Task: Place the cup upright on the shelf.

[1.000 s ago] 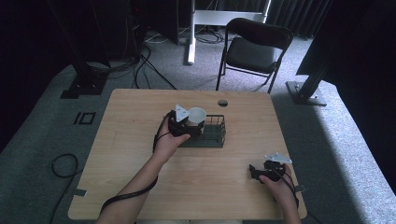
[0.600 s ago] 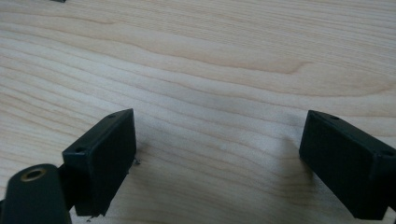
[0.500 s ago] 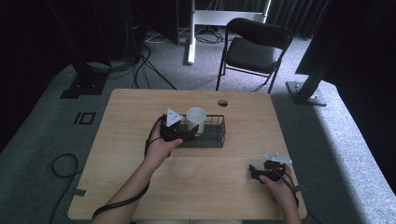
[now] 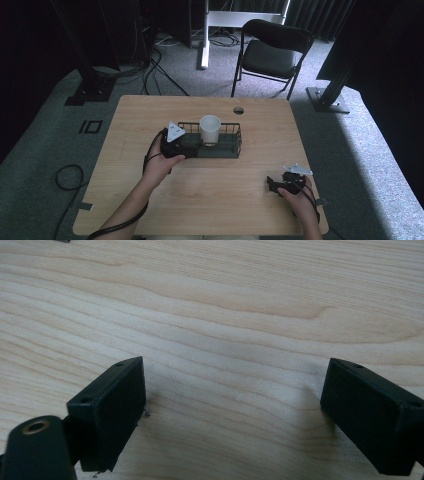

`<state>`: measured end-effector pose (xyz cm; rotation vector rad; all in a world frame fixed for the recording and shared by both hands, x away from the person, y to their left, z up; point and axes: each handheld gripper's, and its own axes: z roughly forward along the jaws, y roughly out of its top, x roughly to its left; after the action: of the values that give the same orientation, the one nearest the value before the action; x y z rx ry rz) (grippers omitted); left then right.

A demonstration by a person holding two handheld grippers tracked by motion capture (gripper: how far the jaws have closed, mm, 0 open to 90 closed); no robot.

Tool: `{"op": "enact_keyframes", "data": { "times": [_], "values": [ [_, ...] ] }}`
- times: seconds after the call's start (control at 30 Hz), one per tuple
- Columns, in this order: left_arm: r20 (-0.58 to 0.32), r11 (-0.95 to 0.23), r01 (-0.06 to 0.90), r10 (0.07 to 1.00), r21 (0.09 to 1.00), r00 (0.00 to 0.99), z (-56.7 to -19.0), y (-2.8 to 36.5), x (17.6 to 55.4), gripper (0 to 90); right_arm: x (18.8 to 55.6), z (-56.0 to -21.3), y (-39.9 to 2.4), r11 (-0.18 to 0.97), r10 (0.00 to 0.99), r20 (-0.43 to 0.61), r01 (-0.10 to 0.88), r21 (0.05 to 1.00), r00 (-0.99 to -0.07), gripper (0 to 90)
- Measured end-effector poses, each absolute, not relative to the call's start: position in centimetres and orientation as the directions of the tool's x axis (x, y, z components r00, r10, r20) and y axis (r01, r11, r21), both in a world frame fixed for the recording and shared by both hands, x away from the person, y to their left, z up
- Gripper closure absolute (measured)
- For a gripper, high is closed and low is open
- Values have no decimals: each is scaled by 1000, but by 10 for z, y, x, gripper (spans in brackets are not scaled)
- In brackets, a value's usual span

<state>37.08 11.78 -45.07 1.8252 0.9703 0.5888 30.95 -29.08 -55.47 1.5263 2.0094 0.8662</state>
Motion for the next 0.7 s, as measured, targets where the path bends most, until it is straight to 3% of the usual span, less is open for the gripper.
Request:
{"op": "enact_keyframes", "data": {
  "times": [0.7],
  "values": [
    [-22,-205,385,860,900,510,-475,161,345,116,309,-555,-291,181,963,8,667,723,-271,105]
  ]
}}
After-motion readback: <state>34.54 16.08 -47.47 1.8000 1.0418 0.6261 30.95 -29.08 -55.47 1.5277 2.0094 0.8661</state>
